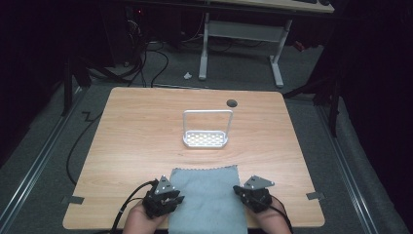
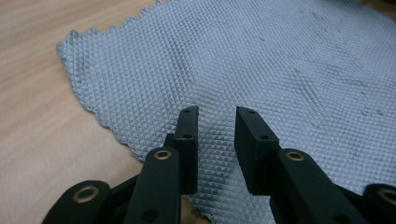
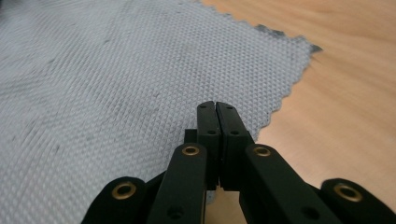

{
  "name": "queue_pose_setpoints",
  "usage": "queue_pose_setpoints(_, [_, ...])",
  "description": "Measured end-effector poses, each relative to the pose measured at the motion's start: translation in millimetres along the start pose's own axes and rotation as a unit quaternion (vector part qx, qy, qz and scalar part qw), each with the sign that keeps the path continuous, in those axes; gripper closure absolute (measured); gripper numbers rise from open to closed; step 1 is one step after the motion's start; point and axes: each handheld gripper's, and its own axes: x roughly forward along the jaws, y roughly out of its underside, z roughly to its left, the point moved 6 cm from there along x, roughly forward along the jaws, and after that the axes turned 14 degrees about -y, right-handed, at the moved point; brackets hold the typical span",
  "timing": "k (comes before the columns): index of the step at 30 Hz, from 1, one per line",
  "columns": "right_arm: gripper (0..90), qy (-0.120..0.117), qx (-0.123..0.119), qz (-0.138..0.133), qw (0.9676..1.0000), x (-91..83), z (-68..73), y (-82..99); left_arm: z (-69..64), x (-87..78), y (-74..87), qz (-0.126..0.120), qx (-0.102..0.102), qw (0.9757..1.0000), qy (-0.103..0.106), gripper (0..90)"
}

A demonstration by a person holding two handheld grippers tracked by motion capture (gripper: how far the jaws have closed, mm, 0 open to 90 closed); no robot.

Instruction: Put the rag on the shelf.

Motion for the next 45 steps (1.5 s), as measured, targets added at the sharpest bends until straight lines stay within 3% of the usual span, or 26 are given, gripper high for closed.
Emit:
queue_pose_setpoints(3, [89.3,-0.004,-0.009,-0.001,0.9999,-2.4,9.3,4.0,-0.4,-3.9,4.0,-0.003,-0.007,1.0,0.006,69.7])
queue_pose_setpoints(4, [88.2,-0.008,-0.019,-0.008,0.9998,-4.1,13.1,2.9,6.4,-5.1,0.7,-0.016,-0.018,0.9997,-0.007,66.4])
queue_pose_setpoints(5, [88.2,-0.008,-0.019,-0.008,0.9998,-4.1,13.1,2.9,6.4,-5.1,0.7,-0.016,-0.018,0.9997,-0.007,65.5])
queue_pose_setpoints(6, [87.7,-0.007,-0.014,-0.032,0.9994,-6.8,10.8,-3.0,20.2,-5.2,-6.3,-0.035,-0.039,0.9983,-0.027,64.6])
queue_pose_setpoints(7, [86.8,-0.003,-0.012,-0.04,0.9991,-7.9,9.0,-5.0,28.6,-4.1,-9.3,-0.04,-0.055,0.9971,-0.035,63.5])
queue_pose_setpoints(9, [85.2,0.007,-0.016,-0.045,0.9988,-8.9,5.8,-5.8,35.0,-3.2,-11.3,-0.043,-0.064,0.9961,-0.041,60.7])
queue_pose_setpoints(10, [85.2,0.007,-0.016,-0.045,0.9988,-8.9,5.8,-5.8,43.3,-0.9,-14.2,-0.046,-0.083,0.9945,-0.044,60.7])
queue_pose_setpoints(11, [83.7,0.008,-0.011,-0.05,0.9987,-10.1,3.0,-3.7,53.9,4.4,-17.0,-0.045,-0.094,0.9927,-0.06,59.9])
queue_pose_setpoints(13, [81.8,0.01,-0.008,-0.05,0.9987,-11.7,-0.1,-1.3,57.1,7.5,-18.3,-0.042,-0.099,0.9922,-0.063,60.4])
queue_pose_setpoints(17, [79.6,0.011,-0.001,-0.056,0.9984,-14.1,-4.9,-0.5,59.6,21.5,-23.1,-0.031,-0.091,0.9925,-0.075,61.5])
queue_pose_setpoints(18, [76.0,0.013,0.002,-0.058,0.9982,-14.6,-7.4,0.3,60.5,28.3,-22.7,-0.022,-0.088,0.9923,-0.084,64.2])
queue_pose_setpoints(20, [68.0,0.013,0.008,-0.057,0.9982,-13.0,-8.9,1.3,62.2,29.7,-23.3,-0.028,-0.089,0.9916,-0.09,68.3])
queue_pose_setpoints(22, [65.4,0.018,0.014,-0.058,0.998,-11.5,-10.2,2.0,63.0,30.4,-23.6,-0.029,-0.09,0.9911,-0.094,71.3])
queue_pose_setpoints(26, [62.8,0.027,0.021,-0.069,0.997,-10.3,-11.8,-0.3,61.0,31.7,-24.0,-0.034,-0.087,0.9912,-0.094,74.4])
queue_pose_setpoints(27, [62.7,0.028,0.032,-0.071,0.9965,-9.3,-12.9,-3.7,57.9,33.1,-24.5,-0.04,-0.084,0.9919,-0.087,75.5])
queue_pose_setpoints(32, [62.8,0.042,0.039,-0.07,0.9959,-6.9,-20.5,-18.9,55.7,34.7,-25.3,-0.042,-0.073,0.9926,-0.087,83.0])
queue_pose_setpoints(33, [61.4,0.055,0.051,-0.067,0.9949,-3.5,-30.2,-27.8,57.1,34.8,-24.7,-0.043,-0.08,0.9928,-0.079,84.3])
queue_pose_setpoints(36, [59.5,0.062,0.061,-0.066,0.9941,2.6,-39.7,-35.4,58.2,34.5,-24.0,-0.043,-0.087,0.9928,-0.071,85.7])
queue_pose_setpoints(37, [59.8,0.05,0.081,-0.066,0.9933,10.5,-46.3,-37.6,58.1,34.4,-23.8,-0.043,-0.087,0.9928,-0.07,85.8])
queue_pose_setpoints(38, [59.9,0.044,0.085,-0.062,0.9934,14.2,-47.7,-36.7,57.8,34.4,-23.8,-0.044,-0.086,0.9928,-0.071,85.8])
queue_pose_setpoints(45, [61.5,0.045,0.083,-0.048,0.9944,22.6,-50.8,-33.5,57.5,34.6,-23.8,-0.045,-0.087,0.9926,-0.073,86.2])
